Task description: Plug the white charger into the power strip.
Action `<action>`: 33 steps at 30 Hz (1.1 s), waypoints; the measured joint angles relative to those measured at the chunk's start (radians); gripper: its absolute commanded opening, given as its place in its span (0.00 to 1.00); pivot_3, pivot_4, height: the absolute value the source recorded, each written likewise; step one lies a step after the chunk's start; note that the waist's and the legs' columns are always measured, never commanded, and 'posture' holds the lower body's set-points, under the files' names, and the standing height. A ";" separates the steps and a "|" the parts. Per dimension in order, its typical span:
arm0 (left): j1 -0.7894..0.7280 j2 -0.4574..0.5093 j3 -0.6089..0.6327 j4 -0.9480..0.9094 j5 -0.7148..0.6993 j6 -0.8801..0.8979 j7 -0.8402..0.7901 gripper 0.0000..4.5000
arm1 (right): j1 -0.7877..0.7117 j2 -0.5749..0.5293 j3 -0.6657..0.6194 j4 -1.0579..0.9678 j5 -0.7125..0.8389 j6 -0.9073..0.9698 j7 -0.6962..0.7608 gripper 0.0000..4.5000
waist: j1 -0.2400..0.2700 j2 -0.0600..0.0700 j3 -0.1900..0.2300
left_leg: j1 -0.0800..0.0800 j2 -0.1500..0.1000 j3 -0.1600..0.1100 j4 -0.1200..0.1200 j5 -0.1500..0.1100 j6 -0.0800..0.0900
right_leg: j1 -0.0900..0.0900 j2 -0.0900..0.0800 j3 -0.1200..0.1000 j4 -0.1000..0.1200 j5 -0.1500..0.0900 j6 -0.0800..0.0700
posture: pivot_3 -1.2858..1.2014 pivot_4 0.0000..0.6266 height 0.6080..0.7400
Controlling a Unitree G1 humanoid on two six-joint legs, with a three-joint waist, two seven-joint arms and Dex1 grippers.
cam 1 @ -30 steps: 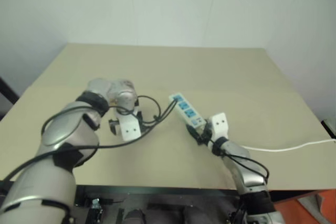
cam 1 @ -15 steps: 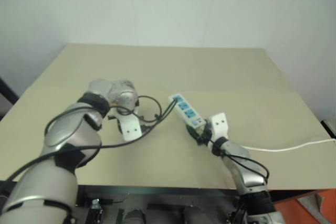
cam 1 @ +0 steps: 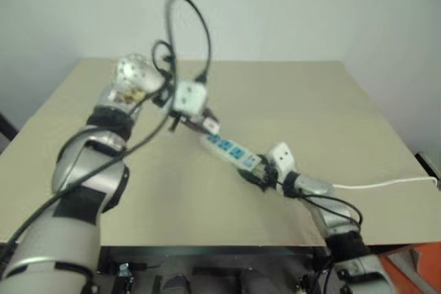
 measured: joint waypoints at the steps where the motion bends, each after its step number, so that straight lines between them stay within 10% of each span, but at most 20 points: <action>1: 0.034 0.019 0.014 -0.039 -0.082 0.084 0.000 0.22 | -0.039 -0.002 0.012 0.038 0.005 -0.018 0.056 0.77 | -0.009 0.000 0.000 | 0.001 0.000 0.000 0.000 0.000 0.000 | 0.000 0.000 0.000 0.000 0.000 0.000 | 0.52 0.24 1.00; 13: 0.315 0.151 0.022 -0.246 -0.435 0.632 -0.001 0.22 | -0.301 0.101 0.125 0.503 -0.035 -0.277 0.480 0.77 | -0.021 0.001 0.001 | 0.000 0.000 -0.003 0.000 0.000 0.000 | 0.000 0.000 -0.003 0.001 0.004 -0.007 | 0.52 0.24 1.00; 33: 0.491 0.101 0.034 -0.245 -0.478 0.436 0.000 0.22 | -0.303 0.141 0.117 0.557 -0.091 -0.391 0.468 0.77 | -0.022 0.001 0.000 | 0.003 0.000 -0.003 0.001 0.000 0.000 | 0.002 0.000 -0.003 0.003 0.005 -0.008 | 0.52 0.24 1.00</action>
